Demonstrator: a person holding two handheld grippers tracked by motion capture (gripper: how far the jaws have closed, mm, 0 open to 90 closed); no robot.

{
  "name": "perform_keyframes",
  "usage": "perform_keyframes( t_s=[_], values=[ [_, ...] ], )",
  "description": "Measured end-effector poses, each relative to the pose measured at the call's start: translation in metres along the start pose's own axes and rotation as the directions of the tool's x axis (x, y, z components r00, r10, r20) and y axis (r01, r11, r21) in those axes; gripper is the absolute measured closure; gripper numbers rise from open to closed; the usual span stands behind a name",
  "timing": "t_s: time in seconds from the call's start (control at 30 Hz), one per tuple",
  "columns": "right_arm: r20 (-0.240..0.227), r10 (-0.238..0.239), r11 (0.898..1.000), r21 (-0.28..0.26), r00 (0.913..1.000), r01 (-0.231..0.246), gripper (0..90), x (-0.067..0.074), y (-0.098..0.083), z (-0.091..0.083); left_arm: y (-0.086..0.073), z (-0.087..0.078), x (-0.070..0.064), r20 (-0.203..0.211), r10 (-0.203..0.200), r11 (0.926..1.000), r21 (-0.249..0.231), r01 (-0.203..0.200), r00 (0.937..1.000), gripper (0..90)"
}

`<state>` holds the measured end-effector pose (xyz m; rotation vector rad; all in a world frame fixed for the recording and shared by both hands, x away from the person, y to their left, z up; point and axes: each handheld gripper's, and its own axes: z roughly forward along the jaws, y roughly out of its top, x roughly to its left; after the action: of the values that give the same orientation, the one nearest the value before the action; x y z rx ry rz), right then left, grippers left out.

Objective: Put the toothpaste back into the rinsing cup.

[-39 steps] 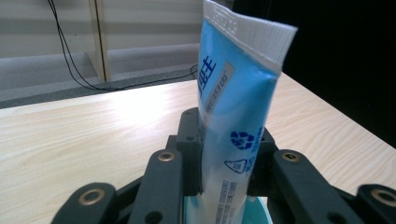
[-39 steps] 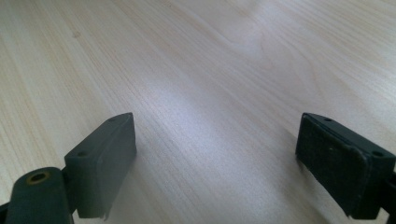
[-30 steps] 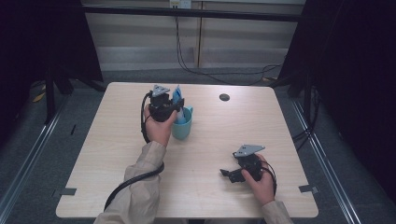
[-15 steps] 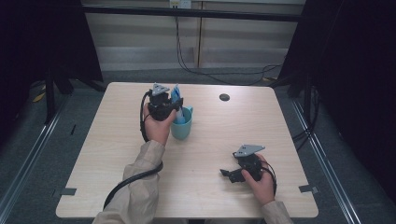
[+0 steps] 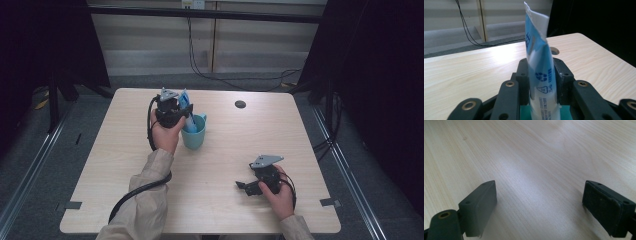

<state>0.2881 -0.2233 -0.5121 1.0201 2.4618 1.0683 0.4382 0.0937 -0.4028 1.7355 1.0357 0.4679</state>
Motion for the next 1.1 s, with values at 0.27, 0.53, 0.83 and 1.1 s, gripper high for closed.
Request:
perform_keyframes(
  t_s=[0.27,0.53,0.83,1.1],
  values=[
    [0.0,-0.001,1.0,-0.001,1.0,0.001,11.8,0.0,0.0,0.0,-0.001,0.0,0.003,-0.01,-0.003,1.0,-0.002,0.003,0.9999,68.5],
    [0.0,0.0,1.0,0.0,1.0,0.0,11.8,0.0,0.0,0.0,-0.001,0.0,0.005,-0.014,-0.003,1.0,0.0,0.003,0.9999,68.0],
    [0.0,0.0,1.0,0.0,1.0,0.0,11.8,0.0,0.0,0.0,-0.003,-0.001,0.011,-0.033,-0.013,0.9999,0.001,0.013,0.9994,66.3],
    [0.0,0.0,1.0,0.0,1.0,0.0,11.8,0.0,0.0,0.0,-0.005,-0.003,0.014,-0.037,-0.022,0.9998,0.0,0.022,0.9991,65.8]
  ],
)
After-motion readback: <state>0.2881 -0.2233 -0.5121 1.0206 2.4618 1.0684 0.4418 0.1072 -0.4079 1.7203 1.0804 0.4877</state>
